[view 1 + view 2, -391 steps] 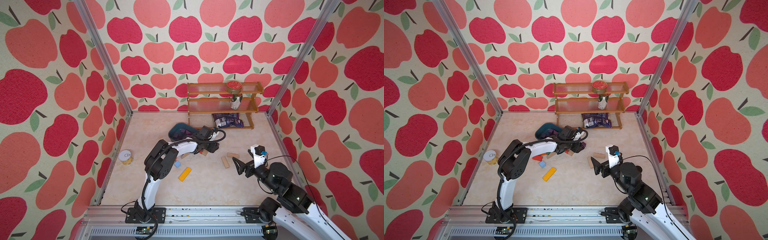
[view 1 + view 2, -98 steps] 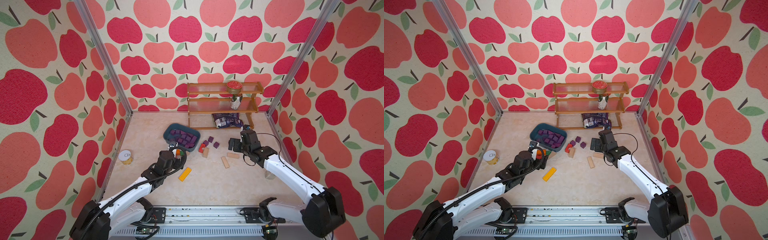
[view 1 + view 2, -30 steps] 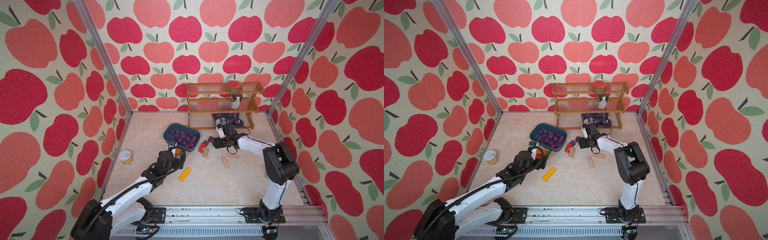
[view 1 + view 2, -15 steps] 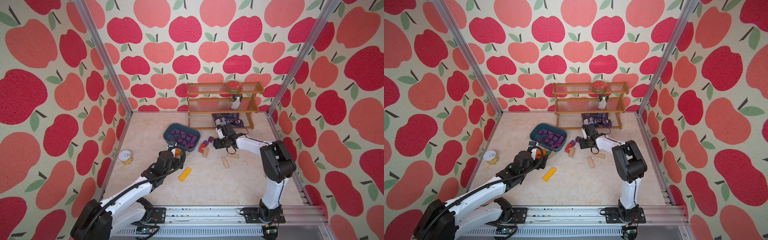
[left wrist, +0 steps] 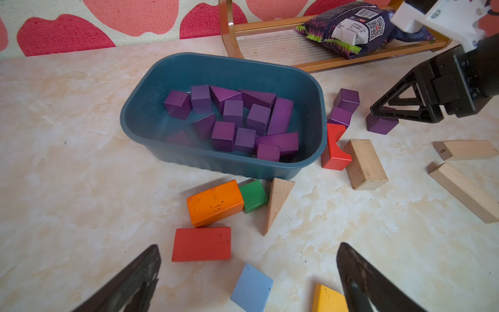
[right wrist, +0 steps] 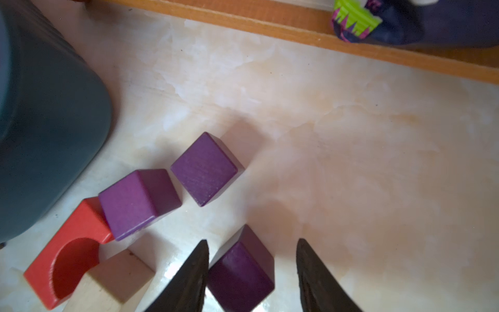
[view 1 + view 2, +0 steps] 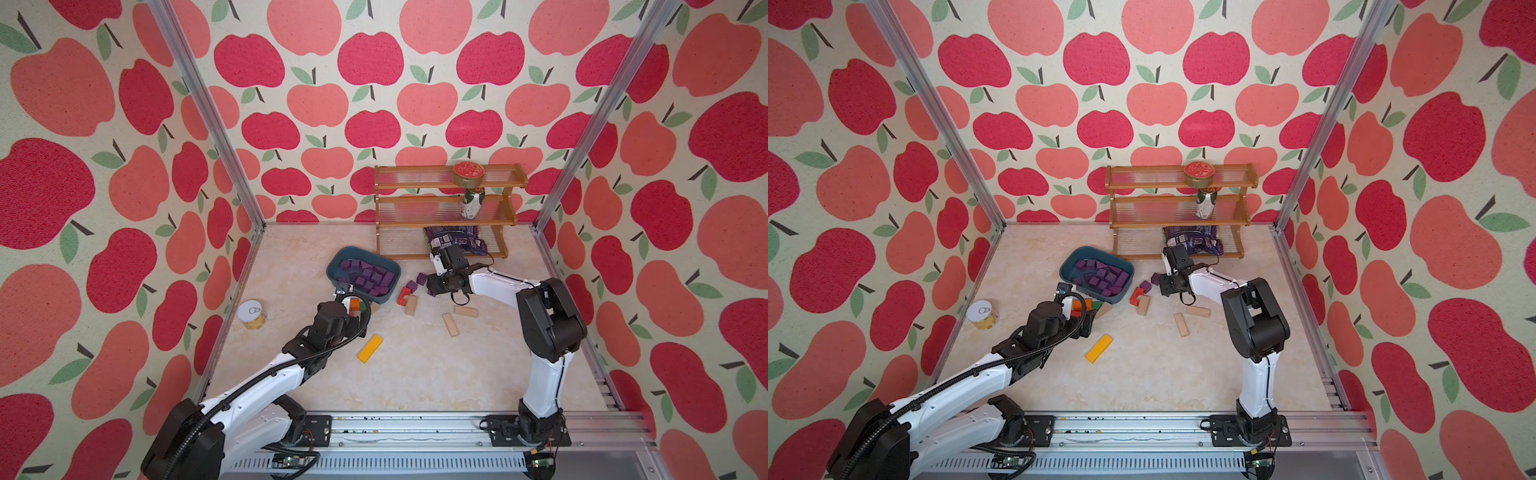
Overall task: Pick purple bricks into the storage bin
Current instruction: Pick up the building block from the center of the board.
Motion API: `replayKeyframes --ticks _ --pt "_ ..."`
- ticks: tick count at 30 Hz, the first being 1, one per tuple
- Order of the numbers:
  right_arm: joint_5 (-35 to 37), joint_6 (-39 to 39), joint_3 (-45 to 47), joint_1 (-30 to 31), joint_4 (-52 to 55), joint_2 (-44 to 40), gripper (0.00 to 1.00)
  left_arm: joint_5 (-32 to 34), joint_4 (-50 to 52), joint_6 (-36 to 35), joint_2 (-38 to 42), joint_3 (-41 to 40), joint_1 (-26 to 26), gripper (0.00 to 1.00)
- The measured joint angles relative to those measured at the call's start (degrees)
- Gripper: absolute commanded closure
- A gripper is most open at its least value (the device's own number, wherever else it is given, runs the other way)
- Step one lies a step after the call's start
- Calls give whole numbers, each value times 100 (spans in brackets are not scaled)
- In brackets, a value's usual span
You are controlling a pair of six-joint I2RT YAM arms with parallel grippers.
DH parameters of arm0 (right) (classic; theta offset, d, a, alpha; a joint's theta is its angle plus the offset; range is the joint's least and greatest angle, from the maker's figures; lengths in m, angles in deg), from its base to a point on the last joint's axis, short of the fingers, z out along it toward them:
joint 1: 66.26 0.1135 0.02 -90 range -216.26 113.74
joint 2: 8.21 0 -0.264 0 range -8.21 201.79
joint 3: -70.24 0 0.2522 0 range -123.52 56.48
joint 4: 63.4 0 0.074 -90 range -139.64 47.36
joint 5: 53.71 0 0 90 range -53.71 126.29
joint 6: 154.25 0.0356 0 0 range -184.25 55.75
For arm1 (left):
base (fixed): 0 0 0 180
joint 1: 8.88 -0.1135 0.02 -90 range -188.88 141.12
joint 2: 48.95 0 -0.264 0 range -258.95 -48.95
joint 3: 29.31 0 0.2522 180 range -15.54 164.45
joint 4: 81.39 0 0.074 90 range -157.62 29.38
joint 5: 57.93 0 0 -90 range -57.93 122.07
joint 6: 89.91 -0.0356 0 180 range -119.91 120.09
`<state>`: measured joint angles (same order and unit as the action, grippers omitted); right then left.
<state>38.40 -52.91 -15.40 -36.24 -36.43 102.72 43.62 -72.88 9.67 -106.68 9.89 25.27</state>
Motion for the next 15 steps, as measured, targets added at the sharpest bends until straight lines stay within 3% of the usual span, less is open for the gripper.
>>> replayKeyframes --ticks 10,15 --pt "63 0 -2 66 74 42 47 0 2 0 0 0 -2 1" --pt "98 -20 -2 74 96 70 59 0 2 0 0 0 -17 1"
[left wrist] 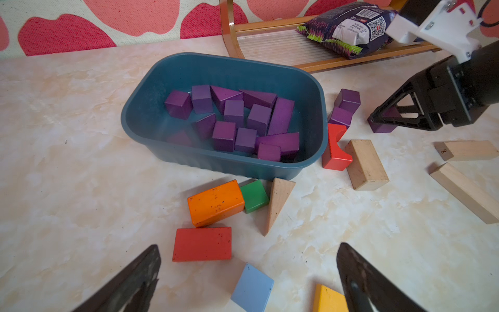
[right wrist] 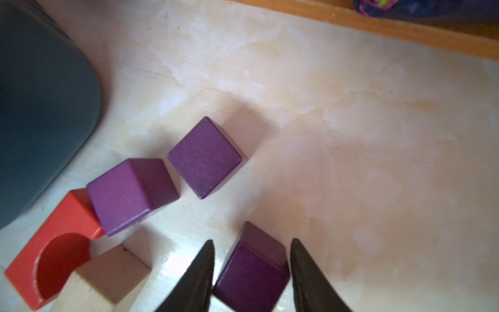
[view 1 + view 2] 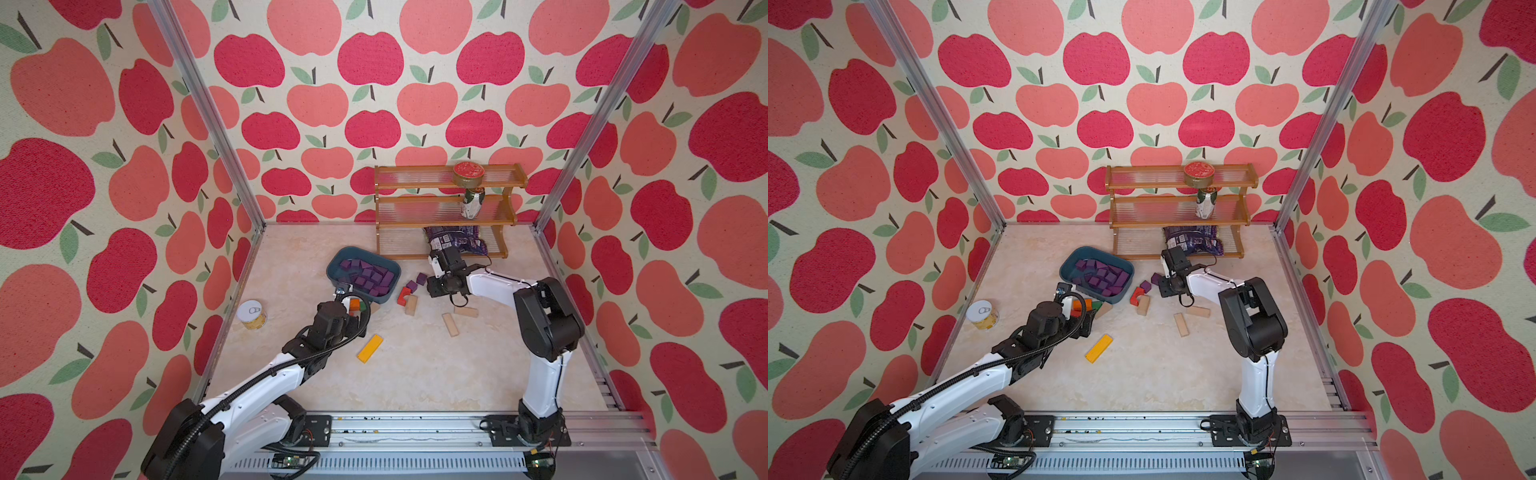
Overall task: Pick purple bricks into the storage bin
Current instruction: Pick up the building block from the center of the board.
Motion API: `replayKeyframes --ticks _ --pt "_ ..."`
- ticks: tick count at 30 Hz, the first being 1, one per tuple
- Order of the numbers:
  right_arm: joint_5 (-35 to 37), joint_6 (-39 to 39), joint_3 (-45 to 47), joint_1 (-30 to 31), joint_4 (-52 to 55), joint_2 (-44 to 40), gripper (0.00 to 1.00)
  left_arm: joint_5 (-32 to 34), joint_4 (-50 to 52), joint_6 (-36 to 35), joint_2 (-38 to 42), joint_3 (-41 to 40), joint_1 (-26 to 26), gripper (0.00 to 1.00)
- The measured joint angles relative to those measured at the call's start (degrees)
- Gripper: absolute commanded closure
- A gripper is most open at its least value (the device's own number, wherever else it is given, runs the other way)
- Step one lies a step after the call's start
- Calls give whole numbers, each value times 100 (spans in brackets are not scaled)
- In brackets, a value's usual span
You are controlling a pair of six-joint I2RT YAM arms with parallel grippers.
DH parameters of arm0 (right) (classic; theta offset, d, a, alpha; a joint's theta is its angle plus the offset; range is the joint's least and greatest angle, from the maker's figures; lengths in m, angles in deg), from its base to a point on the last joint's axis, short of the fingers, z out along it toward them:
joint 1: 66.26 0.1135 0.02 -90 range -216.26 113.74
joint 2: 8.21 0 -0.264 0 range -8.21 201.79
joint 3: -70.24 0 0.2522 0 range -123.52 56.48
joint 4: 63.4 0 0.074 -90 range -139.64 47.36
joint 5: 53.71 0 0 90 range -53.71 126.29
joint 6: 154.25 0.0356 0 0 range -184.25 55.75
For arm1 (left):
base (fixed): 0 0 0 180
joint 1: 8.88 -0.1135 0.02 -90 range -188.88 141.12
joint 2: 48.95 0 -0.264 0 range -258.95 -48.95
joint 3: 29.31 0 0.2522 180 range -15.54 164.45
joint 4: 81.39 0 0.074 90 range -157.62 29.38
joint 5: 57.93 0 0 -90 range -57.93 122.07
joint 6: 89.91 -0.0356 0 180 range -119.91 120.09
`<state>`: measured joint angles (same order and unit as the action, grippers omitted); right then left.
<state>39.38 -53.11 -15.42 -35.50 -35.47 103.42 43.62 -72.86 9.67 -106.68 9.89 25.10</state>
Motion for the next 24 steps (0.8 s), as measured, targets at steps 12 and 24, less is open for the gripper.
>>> replayKeyframes --ticks 12,24 --pt "87 9 0 15 74 61 56 0 0 0 0 0 -11 1" --pt "219 26 111 74 92 11 51 0 0 0 -2 0 -11 1"
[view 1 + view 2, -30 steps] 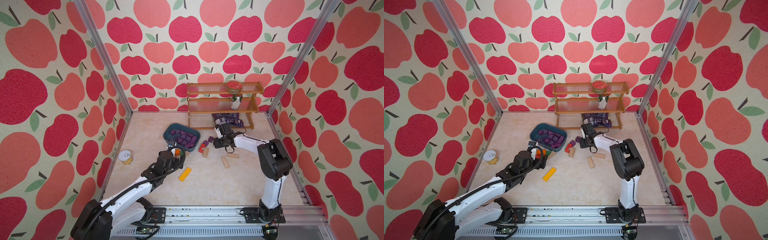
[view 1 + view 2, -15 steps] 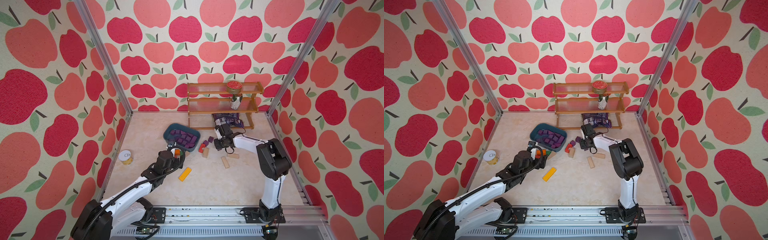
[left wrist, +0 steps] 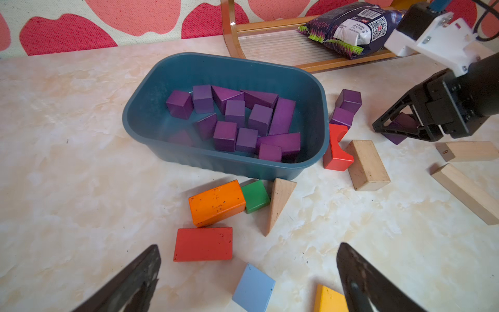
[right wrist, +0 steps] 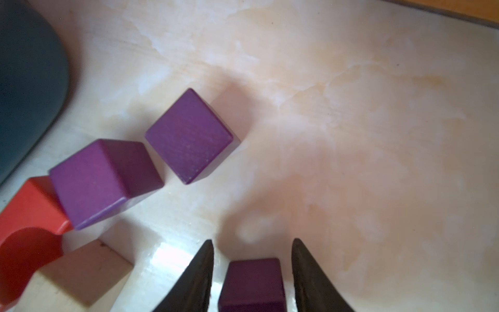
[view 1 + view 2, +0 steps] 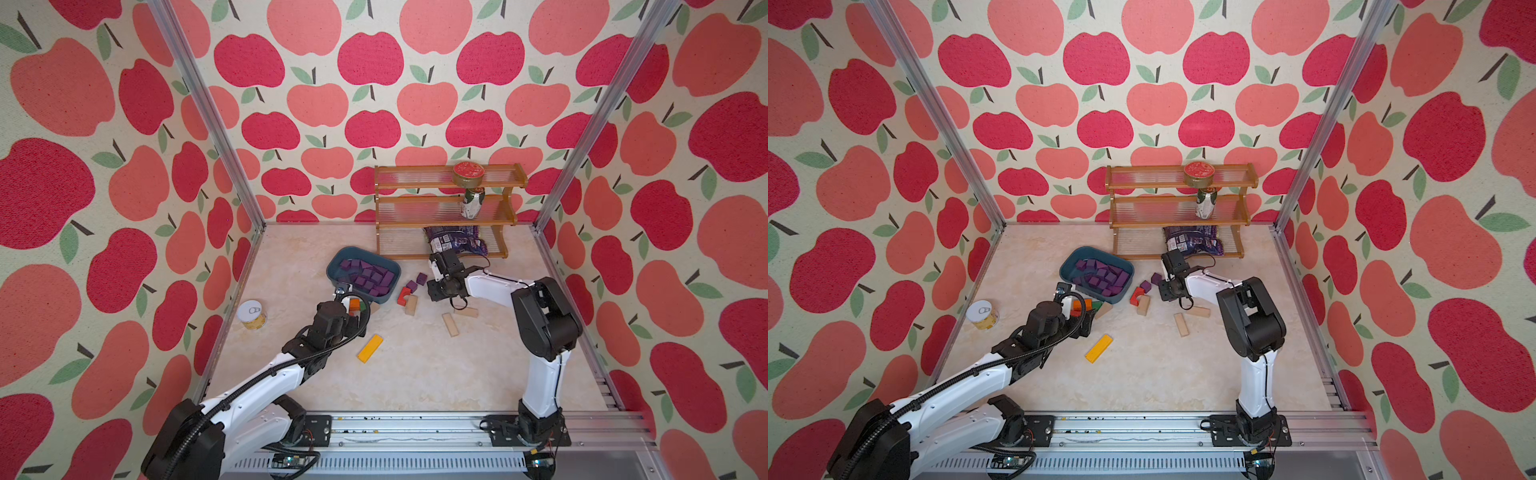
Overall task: Pick purple bricks into the storage bin
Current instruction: Pick up the building block from the center of the board.
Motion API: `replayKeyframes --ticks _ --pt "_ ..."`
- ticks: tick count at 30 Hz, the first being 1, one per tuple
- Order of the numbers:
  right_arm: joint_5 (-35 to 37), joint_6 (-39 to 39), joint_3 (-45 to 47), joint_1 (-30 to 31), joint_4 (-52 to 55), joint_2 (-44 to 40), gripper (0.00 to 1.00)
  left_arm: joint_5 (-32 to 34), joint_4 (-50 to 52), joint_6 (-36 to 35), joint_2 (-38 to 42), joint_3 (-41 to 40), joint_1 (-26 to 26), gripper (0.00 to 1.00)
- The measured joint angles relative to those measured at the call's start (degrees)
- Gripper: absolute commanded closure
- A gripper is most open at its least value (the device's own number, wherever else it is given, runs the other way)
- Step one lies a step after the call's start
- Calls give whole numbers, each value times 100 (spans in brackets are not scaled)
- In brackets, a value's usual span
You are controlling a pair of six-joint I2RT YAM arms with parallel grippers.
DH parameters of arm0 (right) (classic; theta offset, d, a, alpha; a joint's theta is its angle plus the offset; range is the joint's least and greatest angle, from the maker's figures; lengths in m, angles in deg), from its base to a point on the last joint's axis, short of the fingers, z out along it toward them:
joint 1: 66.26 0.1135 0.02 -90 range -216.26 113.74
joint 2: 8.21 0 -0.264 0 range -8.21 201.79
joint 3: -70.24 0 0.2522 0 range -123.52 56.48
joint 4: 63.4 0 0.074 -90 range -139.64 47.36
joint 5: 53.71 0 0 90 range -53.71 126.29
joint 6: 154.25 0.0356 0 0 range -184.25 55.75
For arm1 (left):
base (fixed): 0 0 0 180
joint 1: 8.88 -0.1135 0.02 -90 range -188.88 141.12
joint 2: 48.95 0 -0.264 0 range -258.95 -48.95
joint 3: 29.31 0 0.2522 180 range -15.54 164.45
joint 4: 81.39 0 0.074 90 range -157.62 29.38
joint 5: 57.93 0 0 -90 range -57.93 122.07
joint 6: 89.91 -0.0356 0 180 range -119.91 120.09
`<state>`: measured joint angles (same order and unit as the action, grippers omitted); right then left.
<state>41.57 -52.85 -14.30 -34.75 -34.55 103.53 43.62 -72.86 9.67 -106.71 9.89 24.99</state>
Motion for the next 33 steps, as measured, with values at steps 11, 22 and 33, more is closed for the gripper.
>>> replayKeyframes --ticks 11,22,33 --pt "42 90 256 0 -22 -142 68 0 0 2 0 0 0 1" --pt "17 245 289 35 28 -269 74 0 0 2 0 0 0 1" --pt "273 299 -511 887 597 -608 74 2 2 131 2 0 -133 1"
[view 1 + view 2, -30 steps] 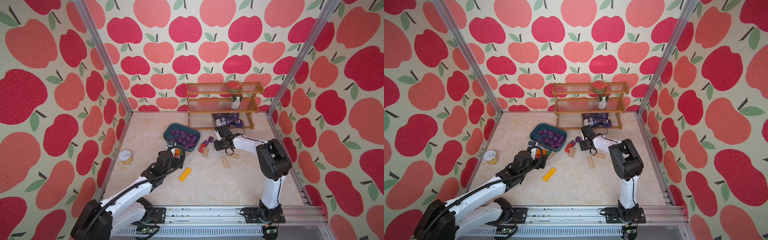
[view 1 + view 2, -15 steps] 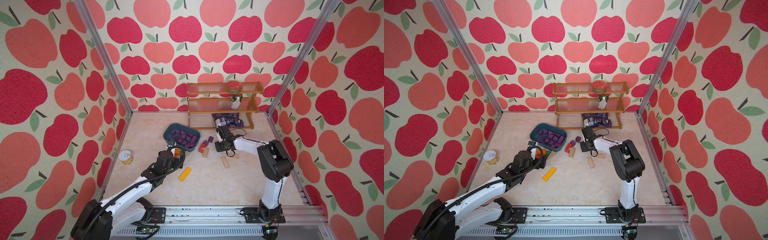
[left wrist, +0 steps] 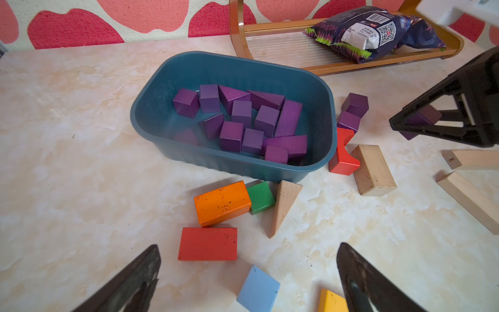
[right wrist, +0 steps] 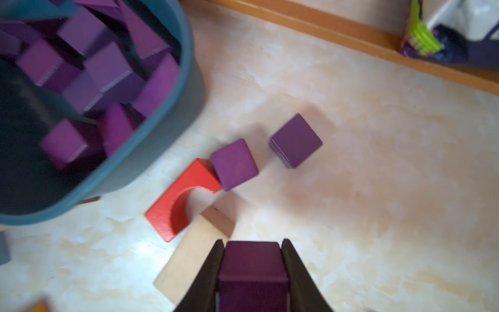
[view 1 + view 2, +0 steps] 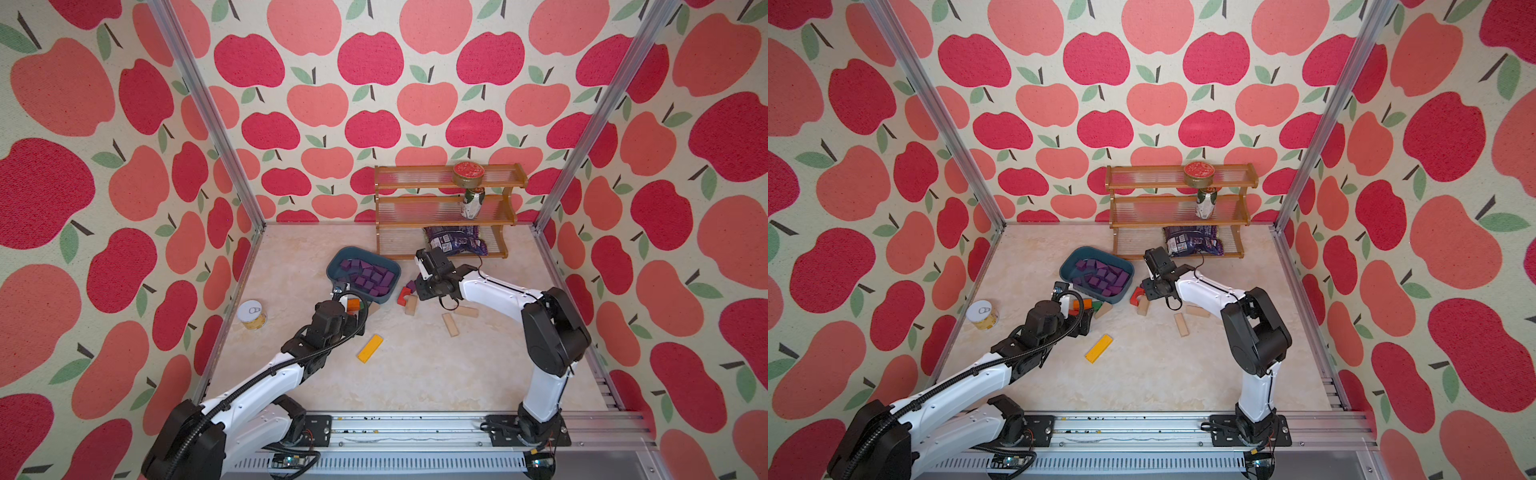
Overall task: Pick purple bricks into the storage bin
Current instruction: Pick up the building block from the center of the board, then place the building block in the storage box.
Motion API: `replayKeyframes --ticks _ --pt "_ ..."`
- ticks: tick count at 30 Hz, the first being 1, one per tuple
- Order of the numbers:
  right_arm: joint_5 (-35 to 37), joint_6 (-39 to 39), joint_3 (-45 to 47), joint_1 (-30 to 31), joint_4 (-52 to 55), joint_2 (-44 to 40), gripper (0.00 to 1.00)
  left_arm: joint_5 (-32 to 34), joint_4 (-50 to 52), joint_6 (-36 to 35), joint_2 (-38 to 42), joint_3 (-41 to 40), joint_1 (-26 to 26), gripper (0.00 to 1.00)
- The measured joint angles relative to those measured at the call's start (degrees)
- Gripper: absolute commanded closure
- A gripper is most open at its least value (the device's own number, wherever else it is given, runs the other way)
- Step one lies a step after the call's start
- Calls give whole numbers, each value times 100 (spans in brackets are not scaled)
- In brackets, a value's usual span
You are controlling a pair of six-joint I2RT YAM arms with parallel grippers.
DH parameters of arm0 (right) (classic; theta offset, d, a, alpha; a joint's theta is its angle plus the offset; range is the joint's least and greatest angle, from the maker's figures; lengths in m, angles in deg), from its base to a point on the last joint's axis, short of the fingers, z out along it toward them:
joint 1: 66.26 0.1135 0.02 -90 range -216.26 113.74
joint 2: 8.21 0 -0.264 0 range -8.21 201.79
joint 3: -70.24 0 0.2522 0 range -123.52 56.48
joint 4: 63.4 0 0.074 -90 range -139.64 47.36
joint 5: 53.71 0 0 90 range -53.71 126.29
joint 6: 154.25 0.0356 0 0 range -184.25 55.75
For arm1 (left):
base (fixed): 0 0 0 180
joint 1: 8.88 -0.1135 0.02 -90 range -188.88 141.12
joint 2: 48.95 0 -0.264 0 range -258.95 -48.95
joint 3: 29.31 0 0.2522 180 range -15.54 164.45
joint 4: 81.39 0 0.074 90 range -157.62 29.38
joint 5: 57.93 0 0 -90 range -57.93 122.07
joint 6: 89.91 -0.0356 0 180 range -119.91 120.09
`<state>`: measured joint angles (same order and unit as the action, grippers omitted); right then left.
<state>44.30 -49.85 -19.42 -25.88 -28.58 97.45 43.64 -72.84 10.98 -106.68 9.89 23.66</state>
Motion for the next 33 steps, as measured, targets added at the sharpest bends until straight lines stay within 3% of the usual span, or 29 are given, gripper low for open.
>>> replayKeyframes --ticks 13,25,33 --pt "-544 116 -1130 129 -179 -26 74 203 24 214 291 -96 -175 1" --pt "-981 308 -2376 203 -476 1233 74 437 127 365 457 -184 -323 1" --pt "-1268 393 -2767 358 -608 1829 74 831 330 472 1176 -284 -455 1"
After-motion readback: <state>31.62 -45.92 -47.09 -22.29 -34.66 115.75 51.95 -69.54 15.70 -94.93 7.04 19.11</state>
